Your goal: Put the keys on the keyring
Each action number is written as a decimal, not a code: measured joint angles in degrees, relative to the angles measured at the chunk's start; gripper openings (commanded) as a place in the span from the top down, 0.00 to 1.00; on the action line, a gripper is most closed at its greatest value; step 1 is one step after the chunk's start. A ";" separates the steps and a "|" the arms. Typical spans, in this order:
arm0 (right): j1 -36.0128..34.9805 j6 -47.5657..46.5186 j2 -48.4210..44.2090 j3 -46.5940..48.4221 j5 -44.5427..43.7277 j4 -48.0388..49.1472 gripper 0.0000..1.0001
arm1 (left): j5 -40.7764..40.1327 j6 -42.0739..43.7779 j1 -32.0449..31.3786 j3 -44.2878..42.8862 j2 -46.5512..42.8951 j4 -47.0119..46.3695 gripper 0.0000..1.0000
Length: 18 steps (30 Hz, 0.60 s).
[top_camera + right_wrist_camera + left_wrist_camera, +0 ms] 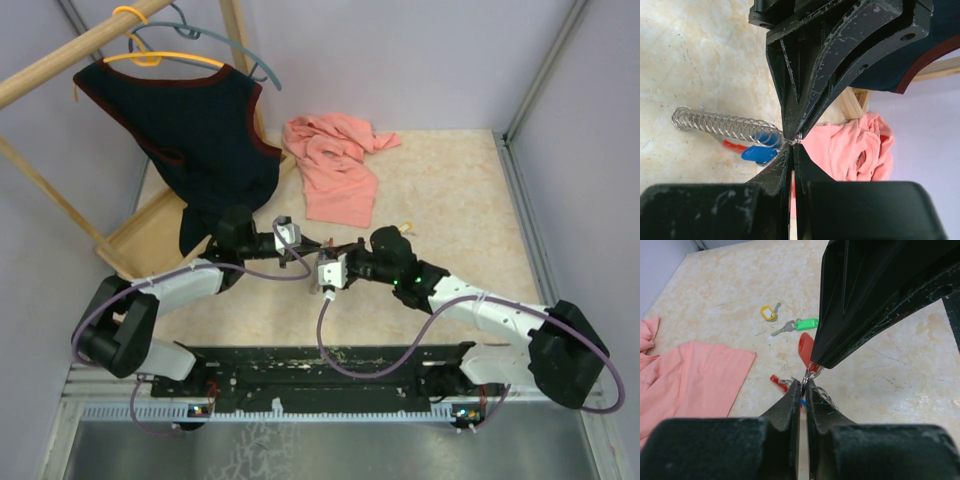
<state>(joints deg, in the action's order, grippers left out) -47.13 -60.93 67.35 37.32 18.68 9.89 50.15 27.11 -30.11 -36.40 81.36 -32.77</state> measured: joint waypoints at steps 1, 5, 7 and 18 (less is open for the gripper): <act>0.00 -0.09 -0.13 0.00 -0.26 -0.17 1.00 | 0.20 0.24 0.00 -0.24 0.00 0.44 0.99; 0.00 -0.07 -0.70 -0.02 -1.27 -0.55 1.00 | 0.33 0.85 0.00 -0.50 -0.02 0.81 1.00; 0.00 0.04 -1.22 -0.02 -1.84 -0.83 1.00 | 0.35 0.72 0.00 -0.50 -0.07 0.90 1.00; -0.11 1.46 -2.86 -3.78 -4.90 2.71 1.00 | -2.54 -9.70 -0.07 0.02 -3.19 0.85 1.00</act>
<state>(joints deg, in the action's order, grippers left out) -47.24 -59.46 64.49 33.54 13.78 12.60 47.62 17.41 -30.17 -36.38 78.17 -31.92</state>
